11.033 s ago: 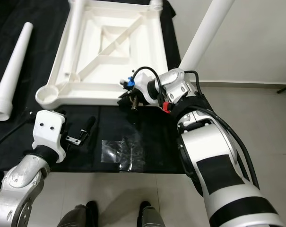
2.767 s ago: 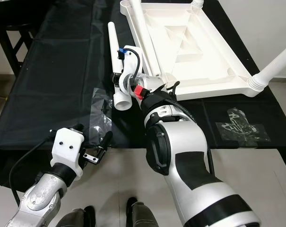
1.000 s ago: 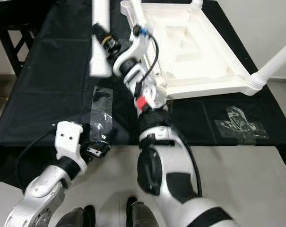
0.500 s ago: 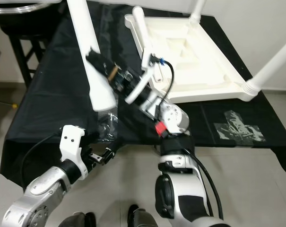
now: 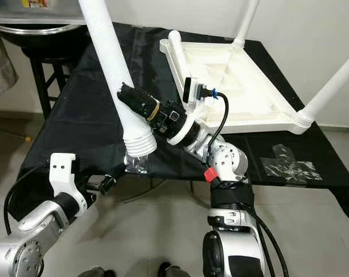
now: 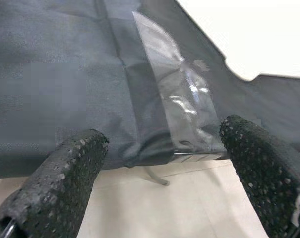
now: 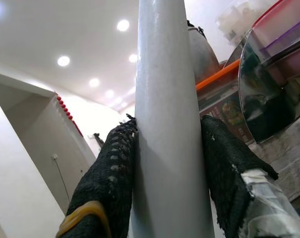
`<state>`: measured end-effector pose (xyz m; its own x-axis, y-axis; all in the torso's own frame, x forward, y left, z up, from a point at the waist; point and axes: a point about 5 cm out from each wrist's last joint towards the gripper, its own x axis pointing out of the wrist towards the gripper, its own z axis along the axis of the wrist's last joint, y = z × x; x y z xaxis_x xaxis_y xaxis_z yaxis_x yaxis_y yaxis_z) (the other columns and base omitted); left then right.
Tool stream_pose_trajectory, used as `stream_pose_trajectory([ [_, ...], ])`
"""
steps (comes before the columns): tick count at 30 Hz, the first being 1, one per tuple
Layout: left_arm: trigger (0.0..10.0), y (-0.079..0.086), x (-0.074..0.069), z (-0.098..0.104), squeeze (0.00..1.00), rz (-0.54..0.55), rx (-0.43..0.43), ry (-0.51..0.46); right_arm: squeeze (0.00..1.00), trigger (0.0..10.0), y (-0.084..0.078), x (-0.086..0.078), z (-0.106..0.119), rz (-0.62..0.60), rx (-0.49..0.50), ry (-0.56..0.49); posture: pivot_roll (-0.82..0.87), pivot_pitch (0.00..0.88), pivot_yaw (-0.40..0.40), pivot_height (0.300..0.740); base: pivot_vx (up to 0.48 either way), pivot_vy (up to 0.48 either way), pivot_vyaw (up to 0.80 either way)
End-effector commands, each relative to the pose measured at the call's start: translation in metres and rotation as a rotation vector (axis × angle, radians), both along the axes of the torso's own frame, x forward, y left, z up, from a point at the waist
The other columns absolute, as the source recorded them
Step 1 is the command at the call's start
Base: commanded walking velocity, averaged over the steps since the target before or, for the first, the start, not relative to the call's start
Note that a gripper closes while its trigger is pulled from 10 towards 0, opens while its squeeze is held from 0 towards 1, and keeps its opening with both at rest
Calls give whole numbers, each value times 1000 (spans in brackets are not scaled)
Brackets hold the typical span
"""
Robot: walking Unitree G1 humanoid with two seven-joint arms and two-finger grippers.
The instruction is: Building children table
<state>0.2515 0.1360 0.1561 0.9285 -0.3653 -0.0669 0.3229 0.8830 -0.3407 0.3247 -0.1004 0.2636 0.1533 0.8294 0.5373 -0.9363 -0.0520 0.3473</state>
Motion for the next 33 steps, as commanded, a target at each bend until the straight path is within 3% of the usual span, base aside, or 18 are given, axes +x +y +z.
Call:
stream_pose_trajectory([
  [1,10000,3,-2,6,1000,-71,-133,4,0,0,-2,-7,-1,33,4,-11,84,121,-81,740,0,0,0],
  [3,10000,3,-2,6,1000,-71,-133,4,0,0,-2,-7,-1,33,4,-11,84,121,-81,740,0,0,0],
  [4,10000,2,-4,11,1000,-124,-192,-3,0,0,-3,-9,-3,42,-2,-11,84,121,-81,740,0,0,0],
  [5,10000,2,-6,16,0,-182,-270,-9,0,0,-3,-10,-3,49,-4,-12,86,123,-81,740,0,0,0],
  [6,10000,2,-6,16,0,-182,-270,-9,0,0,-3,-10,-3,49,-4,-12,86,123,-81,740,0,0,0],
  [9,10000,8,-10,22,0,-269,-399,-15,0,0,-3,-13,-3,57,-2,-12,84,127,-76,740,0,0,0],
  [15,10000,12,-4,26,0,-214,-405,-35,0,0,-3,-16,-6,66,-1,-12,89,127,-76,740,0,0,0],
  [25,10000,6,-11,33,0,-310,-459,-40,0,0,-2,-18,-13,65,-14,2,89,125,-76,740,0,0,0],
  [31,10000,16,-23,28,0,-393,-548,-25,0,0,-7,-17,-10,59,-2,1,87,123,-73,740,0,0,0],
  [33,10000,26,-19,13,0,-298,-488,13,0,0,-10,-16,-6,55,8,-11,86,121,-74,740,0,0,0],
])
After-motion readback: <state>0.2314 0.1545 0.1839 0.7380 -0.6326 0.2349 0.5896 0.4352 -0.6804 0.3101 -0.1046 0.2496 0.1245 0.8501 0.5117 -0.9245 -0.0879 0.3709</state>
